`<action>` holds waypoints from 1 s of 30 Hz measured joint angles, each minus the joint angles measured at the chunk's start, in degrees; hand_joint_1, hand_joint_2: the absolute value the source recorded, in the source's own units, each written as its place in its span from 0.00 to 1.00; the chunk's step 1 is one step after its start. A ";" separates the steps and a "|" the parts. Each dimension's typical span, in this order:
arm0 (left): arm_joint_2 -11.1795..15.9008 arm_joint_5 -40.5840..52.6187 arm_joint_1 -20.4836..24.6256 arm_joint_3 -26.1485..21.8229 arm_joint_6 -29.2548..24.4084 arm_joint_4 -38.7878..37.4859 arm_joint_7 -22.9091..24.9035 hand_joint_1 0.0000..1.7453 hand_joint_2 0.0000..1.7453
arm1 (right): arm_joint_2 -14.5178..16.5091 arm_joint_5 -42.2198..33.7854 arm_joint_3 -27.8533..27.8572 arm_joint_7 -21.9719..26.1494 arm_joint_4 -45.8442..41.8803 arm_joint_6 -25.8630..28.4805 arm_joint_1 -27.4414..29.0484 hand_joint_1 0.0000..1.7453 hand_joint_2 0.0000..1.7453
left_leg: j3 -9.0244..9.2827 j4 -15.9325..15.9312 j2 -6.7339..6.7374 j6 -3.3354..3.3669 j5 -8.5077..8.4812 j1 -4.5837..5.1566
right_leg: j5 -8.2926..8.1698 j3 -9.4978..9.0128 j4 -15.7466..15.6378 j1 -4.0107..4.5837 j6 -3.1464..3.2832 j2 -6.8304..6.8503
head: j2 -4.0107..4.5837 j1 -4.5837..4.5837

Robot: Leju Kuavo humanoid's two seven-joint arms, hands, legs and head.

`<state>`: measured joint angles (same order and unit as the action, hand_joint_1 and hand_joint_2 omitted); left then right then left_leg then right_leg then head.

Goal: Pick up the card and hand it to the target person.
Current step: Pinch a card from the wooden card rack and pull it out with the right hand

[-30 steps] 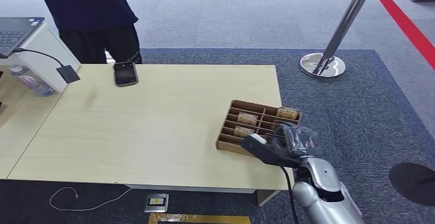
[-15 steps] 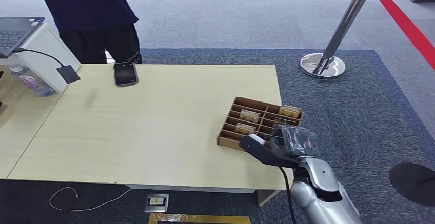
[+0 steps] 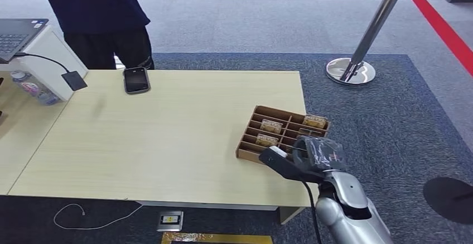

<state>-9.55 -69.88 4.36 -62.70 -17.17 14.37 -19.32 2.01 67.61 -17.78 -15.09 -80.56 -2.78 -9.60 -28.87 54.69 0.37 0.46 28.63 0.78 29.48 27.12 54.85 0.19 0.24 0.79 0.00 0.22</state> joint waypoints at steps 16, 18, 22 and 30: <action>0.00 0.00 -0.09 0.01 -0.14 -0.01 -0.51 0.00 0.00 | -3.38 -4.97 -1.32 5.94 -3.05 -1.29 -3.00 0.81 1.00 | -0.05 0.00 0.00 0.00 0.00 0.01 | 0.00 0.03 0.00 0.00 0.00 0.00 | 0.00 0.01; 0.00 0.00 -0.13 0.01 -0.29 -0.01 -0.66 0.00 0.00 | -3.96 -5.80 -1.68 6.66 -3.59 -1.33 -3.75 0.81 1.00 | -0.05 0.00 0.00 0.00 0.00 0.01 | 0.00 0.04 0.00 0.00 0.00 0.00 | 0.00 0.01; 0.00 0.00 -0.14 0.01 -0.54 -0.01 -0.74 0.00 0.00 | -5.06 -8.32 -2.76 8.16 -4.35 -1.87 -6.55 0.80 1.00 | -0.04 0.01 0.00 0.00 0.00 0.01 | -0.01 0.03 0.00 0.00 -0.01 0.00 | 0.00 0.00; 0.00 0.00 -0.12 0.00 -0.79 -0.01 -0.85 0.00 0.00 | -6.11 -15.21 -6.19 12.18 -4.51 -3.74 -14.62 0.80 1.00 | -0.06 0.01 0.00 0.00 -0.01 0.00 | -0.01 0.04 0.01 0.00 -0.01 0.00 | 0.00 0.01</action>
<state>-9.55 -69.88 4.24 -62.70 -17.96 14.36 -20.17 -4.11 52.40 -23.97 -2.92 -85.07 -6.52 -24.21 -28.92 54.70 0.37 0.46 28.63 0.79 29.46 27.16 54.86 0.19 0.24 0.79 0.00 0.22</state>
